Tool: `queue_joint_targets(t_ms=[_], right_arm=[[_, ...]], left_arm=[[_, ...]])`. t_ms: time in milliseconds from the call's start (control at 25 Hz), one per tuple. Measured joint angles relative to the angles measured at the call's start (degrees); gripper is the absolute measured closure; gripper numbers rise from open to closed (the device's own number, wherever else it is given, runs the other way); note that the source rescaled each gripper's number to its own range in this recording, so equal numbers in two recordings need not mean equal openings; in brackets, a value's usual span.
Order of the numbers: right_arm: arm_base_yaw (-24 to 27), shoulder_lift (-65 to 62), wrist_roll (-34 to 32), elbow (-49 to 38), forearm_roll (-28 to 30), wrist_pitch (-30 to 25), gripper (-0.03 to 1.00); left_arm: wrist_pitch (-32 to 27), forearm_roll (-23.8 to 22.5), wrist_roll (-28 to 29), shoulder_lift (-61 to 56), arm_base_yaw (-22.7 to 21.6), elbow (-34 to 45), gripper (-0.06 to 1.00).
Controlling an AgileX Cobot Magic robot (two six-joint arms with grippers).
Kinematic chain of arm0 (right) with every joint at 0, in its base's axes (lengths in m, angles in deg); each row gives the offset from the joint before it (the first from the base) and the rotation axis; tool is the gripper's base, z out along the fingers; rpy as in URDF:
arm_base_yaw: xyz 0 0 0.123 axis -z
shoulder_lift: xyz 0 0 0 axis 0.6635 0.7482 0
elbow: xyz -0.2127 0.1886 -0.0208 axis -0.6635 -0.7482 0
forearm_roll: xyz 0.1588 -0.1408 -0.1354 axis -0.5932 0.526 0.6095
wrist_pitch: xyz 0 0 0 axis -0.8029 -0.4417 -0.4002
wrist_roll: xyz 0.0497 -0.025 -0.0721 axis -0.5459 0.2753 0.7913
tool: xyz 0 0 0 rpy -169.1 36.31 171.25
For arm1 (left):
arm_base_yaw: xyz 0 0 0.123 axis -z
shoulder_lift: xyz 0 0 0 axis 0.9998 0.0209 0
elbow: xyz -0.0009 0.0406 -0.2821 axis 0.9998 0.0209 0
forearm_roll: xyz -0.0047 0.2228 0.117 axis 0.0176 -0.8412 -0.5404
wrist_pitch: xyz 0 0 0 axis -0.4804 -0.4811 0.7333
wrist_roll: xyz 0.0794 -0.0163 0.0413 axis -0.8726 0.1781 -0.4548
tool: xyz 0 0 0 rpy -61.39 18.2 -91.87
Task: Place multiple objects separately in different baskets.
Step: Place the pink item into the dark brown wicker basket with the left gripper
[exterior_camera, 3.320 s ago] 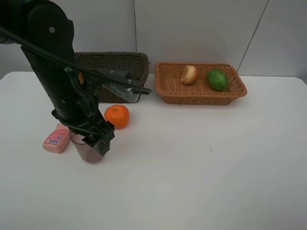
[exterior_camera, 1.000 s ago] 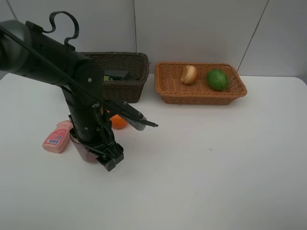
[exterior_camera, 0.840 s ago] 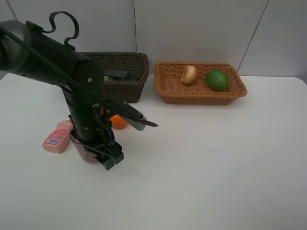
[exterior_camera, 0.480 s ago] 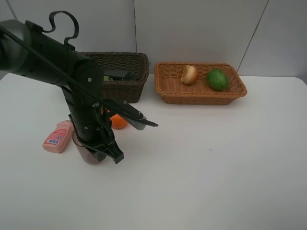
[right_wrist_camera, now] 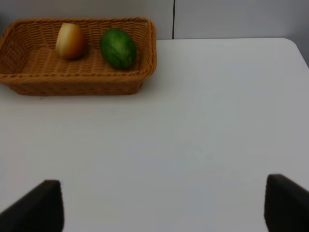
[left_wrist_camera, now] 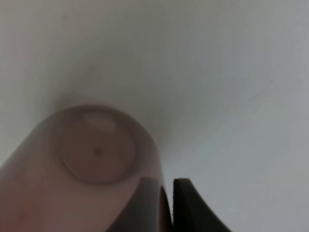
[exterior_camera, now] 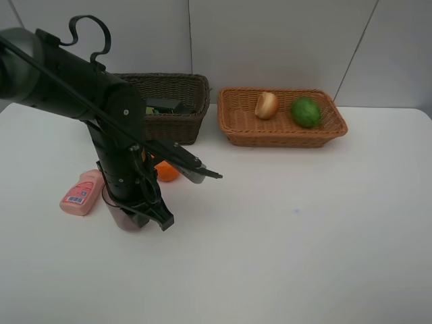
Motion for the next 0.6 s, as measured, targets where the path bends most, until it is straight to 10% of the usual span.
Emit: queue_joint_targets(t_ms=[600], right_arm=[[0.0, 0.0, 0.0, 0.0, 0.0, 0.0, 0.13]], left_arm=[[-0.3, 0.0, 0.0, -2.6, 0.0, 0.1, 0.94]])
